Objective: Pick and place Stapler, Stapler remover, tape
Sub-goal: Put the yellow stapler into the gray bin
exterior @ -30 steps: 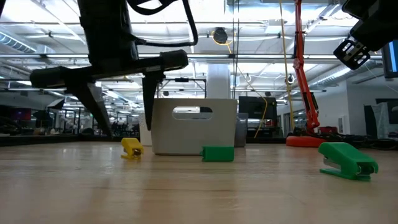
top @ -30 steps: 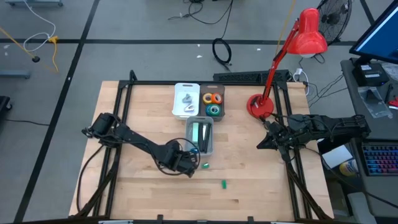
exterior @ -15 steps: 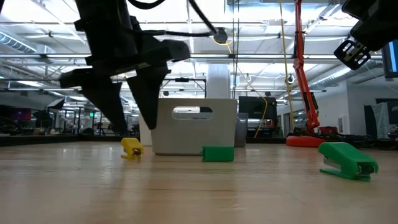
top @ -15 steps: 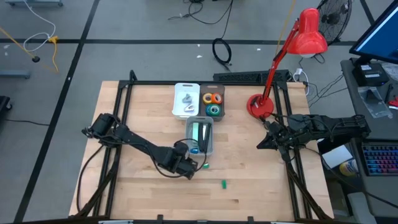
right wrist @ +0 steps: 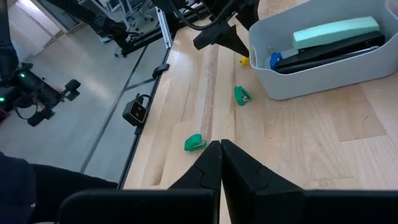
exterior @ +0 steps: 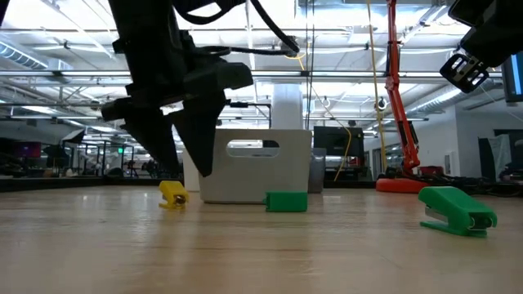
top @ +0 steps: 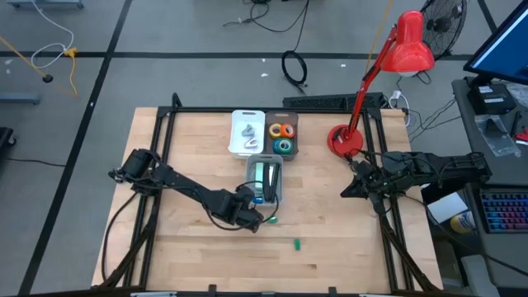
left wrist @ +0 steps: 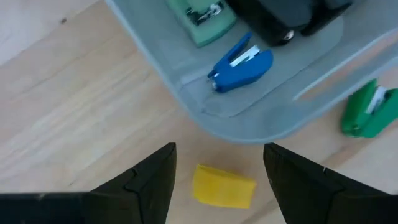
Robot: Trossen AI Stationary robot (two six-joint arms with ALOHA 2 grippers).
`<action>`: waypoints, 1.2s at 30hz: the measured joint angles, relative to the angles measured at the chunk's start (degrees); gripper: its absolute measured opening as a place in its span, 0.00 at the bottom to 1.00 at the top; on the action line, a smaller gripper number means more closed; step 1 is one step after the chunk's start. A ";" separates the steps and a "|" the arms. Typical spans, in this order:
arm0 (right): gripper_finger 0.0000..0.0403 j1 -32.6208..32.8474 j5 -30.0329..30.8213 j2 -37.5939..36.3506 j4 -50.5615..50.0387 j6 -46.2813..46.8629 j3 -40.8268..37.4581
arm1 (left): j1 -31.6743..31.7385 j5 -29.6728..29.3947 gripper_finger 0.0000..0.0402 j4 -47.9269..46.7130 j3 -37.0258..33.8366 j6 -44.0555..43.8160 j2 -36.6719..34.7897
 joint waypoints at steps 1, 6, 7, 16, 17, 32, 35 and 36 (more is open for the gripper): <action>0.00 0.00 0.00 0.00 0.00 0.01 0.00 | 0.00 0.45 0.61 0.41 -0.19 -0.03 0.00; 0.00 0.01 0.03 0.00 0.00 0.83 0.00 | -0.35 3.94 0.61 6.31 -2.58 -0.17 0.00; 0.00 0.01 0.03 0.00 0.00 0.83 0.00 | -0.49 4.58 0.61 7.01 -3.07 -0.63 0.00; 0.00 0.01 0.07 0.00 0.00 0.77 0.00 | -2.55 10.74 0.61 6.51 -3.38 -7.82 0.00; 0.00 0.00 0.07 0.00 0.00 0.75 0.00 | -2.97 11.19 0.61 6.50 -3.38 -8.54 0.00; 0.00 0.00 0.05 0.00 0.00 0.55 0.00 | -2.87 7.16 0.61 6.16 -3.38 -12.38 0.00; 0.00 0.02 -0.04 0.00 0.00 0.79 0.00 | -2.39 7.37 0.61 5.37 -3.38 -10.00 0.00; 0.00 0.02 -0.04 -0.02 0.00 0.79 0.00 | -2.15 7.40 0.61 4.89 -3.38 -9.33 0.00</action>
